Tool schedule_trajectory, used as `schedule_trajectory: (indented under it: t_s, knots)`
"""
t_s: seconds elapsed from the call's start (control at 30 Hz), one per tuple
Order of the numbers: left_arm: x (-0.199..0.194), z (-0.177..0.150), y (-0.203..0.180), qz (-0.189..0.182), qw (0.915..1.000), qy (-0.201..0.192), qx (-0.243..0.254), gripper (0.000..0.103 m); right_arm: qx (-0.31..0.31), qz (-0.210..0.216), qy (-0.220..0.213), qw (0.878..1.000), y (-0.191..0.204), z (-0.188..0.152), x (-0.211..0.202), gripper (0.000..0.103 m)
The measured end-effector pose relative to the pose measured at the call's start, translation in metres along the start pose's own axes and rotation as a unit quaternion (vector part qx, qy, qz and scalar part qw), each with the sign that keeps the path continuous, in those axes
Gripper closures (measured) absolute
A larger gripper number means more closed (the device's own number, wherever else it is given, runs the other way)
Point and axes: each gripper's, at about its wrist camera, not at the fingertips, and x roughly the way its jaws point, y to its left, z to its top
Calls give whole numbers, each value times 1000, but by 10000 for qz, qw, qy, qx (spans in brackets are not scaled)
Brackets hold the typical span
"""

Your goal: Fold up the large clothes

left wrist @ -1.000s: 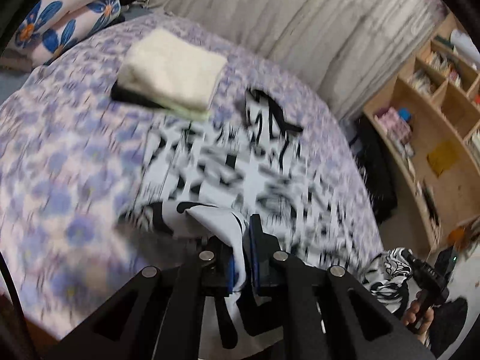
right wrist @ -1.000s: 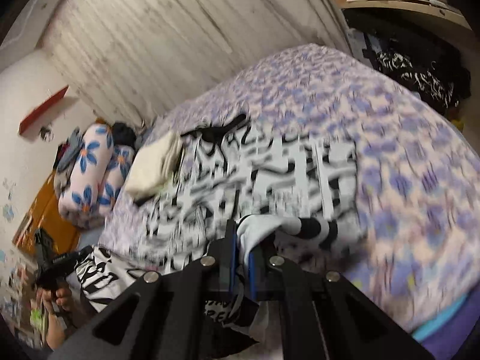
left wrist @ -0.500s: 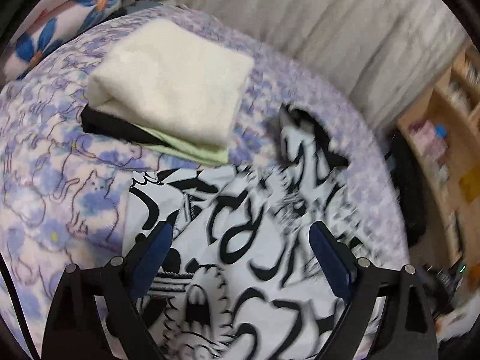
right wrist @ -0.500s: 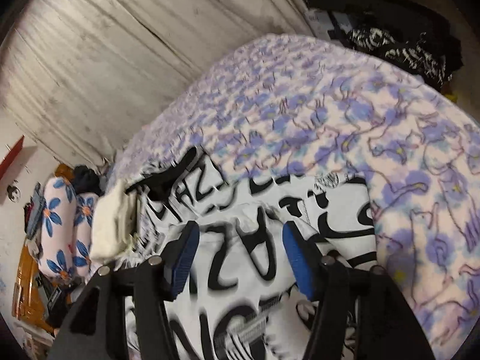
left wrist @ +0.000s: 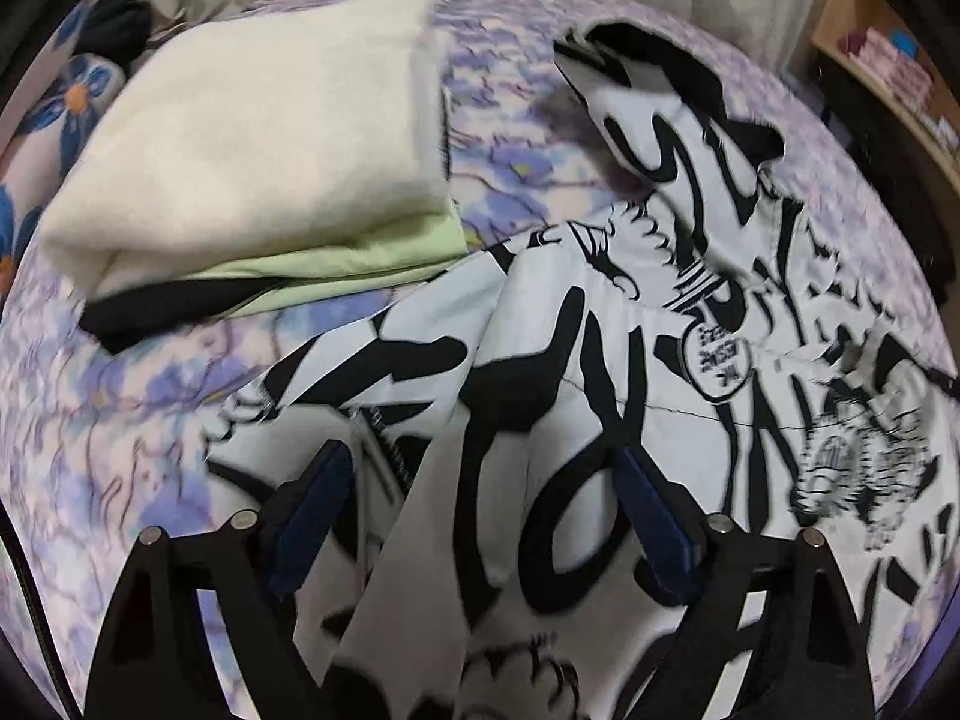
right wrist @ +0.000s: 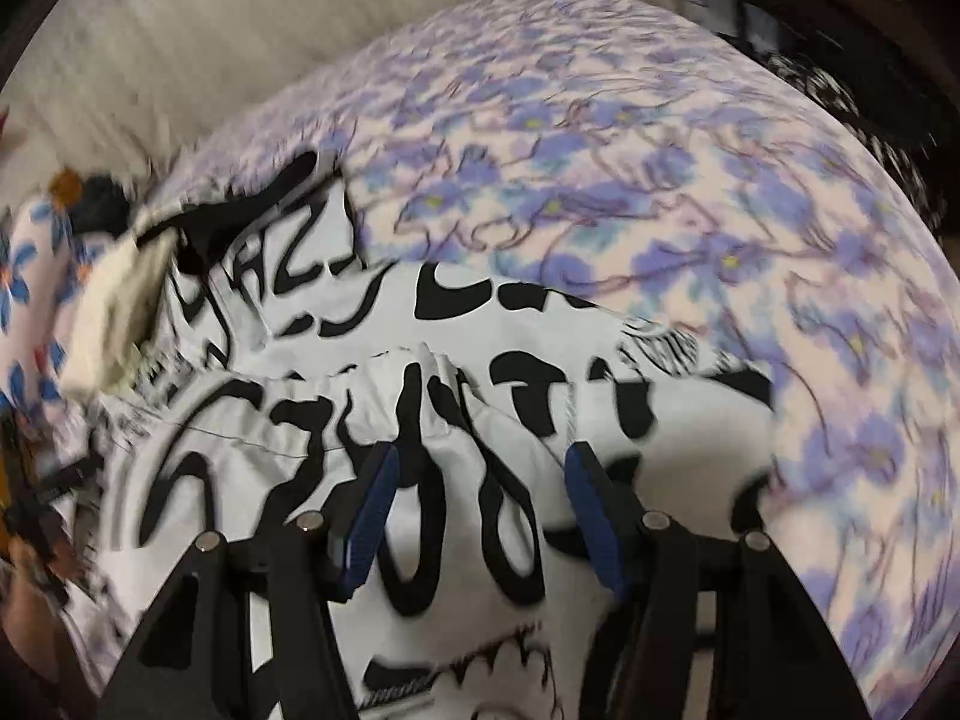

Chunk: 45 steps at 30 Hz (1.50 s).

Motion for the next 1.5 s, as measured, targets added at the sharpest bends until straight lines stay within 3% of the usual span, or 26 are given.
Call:
schedule_trajectory:
  t_s: [0.03,0.1,0.13,0.2,0.23,0.37,0.53,0.6,0.7,0.83,0.93,1.0,1.07,1.17,1.3,1.33,1.4,1.43,1.5]
  knots:
    - [5,2,0,-20,10000,16,11,21,-119,-117,146,9998,3,3,12,45]
    - [9,3,-1,-200,9998,40,-25,39,-158,-167,270,9994,5,4,23,45]
    - [10,4,-3,-375,9993,53,-42,55,-228,-186,214,9993,7,2,25,45]
    - [5,2,-13,-225,9996,-93,110,74,-387,-45,154,9991,12,-3,22,63]
    - [-1,-1,-20,40,9992,-248,298,95,-419,-108,180,9989,14,-5,21,87]
    - [-28,-7,-34,407,9952,-761,467,97,-461,-399,-310,9977,20,-15,-8,95]
    - [-62,3,-32,528,9876,-1472,103,98,-28,-349,-1459,9887,19,-1,-55,95]
    - [-59,11,-29,634,9852,-1593,-34,98,29,-398,-1677,9850,25,10,-55,95]
    - [-32,23,-19,646,9871,-1427,-322,97,40,-632,-1557,9858,26,26,-24,95]
    - [21,23,-10,792,9908,-991,-474,97,161,-922,-763,9927,18,26,44,95]
    - [37,20,-5,771,9903,-991,-594,93,77,-1106,-808,9905,24,23,48,94]
    - [35,22,-1,701,9907,-952,-667,87,5,-1200,-768,9898,27,26,44,87]
    - [28,23,5,777,9899,-901,-765,68,-71,-1416,-662,9877,29,30,38,76]
    - [8,21,9,928,9874,-881,-932,57,37,-1589,-796,9841,37,28,14,71]
    - [-37,1,-11,992,9813,-1490,-703,57,-60,-1175,-1240,9853,71,10,-21,71]
    - [-45,-6,-18,945,9805,-1624,-578,57,-265,-874,-1275,9876,90,3,-28,71]
    - [-57,-20,-39,837,9794,-1816,-284,80,-595,-417,-1177,9904,123,-10,-32,71]
    - [-58,-26,-49,818,9807,-1763,-212,98,-735,-139,-1112,9910,139,-17,-32,71]
    - [-53,-33,-57,609,9852,-1579,-276,98,-979,394,-891,9904,168,-31,-25,71]
